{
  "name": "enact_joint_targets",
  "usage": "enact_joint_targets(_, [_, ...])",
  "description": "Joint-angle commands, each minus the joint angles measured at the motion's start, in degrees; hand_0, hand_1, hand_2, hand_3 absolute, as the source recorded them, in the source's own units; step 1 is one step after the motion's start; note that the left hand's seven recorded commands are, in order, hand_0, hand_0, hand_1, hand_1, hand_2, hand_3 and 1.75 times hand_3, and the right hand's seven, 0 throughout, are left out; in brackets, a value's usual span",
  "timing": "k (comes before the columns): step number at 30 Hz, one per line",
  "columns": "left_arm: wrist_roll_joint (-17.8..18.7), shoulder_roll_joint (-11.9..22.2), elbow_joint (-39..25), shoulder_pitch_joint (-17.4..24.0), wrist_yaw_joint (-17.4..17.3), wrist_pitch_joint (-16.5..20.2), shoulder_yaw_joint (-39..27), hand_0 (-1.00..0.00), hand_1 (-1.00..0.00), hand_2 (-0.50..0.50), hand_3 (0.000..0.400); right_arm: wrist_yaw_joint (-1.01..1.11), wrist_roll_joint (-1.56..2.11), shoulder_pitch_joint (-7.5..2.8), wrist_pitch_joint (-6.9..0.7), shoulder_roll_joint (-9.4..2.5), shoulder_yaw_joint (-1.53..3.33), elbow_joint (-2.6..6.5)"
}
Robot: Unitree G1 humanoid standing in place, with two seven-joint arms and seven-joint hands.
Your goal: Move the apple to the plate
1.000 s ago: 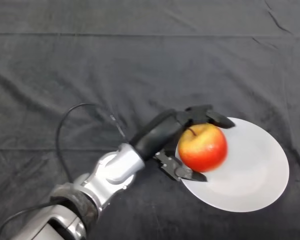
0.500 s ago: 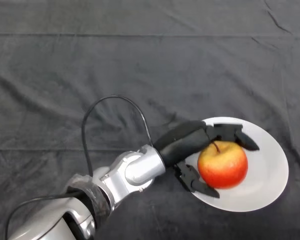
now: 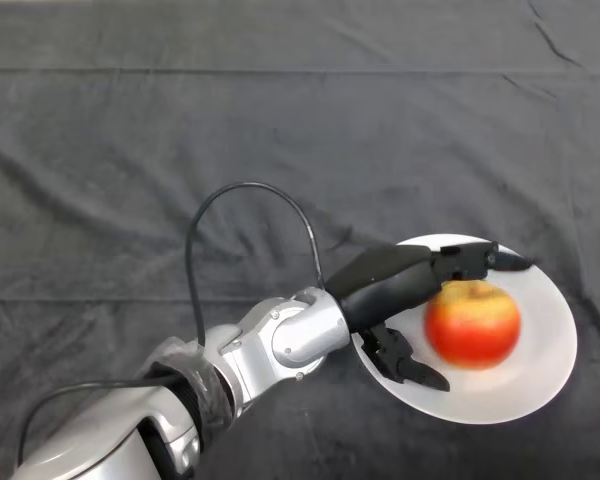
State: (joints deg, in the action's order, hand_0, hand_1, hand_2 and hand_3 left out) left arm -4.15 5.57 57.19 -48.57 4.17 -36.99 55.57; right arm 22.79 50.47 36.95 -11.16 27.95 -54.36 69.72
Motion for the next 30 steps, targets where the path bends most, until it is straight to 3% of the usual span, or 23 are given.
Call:
enact_joint_targets(1, [-1.47, 1.26, -0.9, -1.94, -0.25, 1.72, 3.8, 0.0, 0.0, 0.0, 0.0, 0.14, 1.07, 0.9, 0.46, 1.12, -0.22, 0.05])
enact_joint_targets(18, [-0.93, 2.29, -0.44, -3.52, 1.39, 3.69, 3.75, 0.0, 0.0, 0.0, 0.0, 0.17, 1.06, 0.92, 0.48, 1.14, -0.23, 0.1])
enact_joint_targets(30, [0.12, 4.58, 1.56, -3.21, 2.5, 1.57, -0.15, 0.0, 0.0, 0.0, 0.0, 0.18, 1.05, 0.92, 0.48, 1.14, -0.24, 0.11])
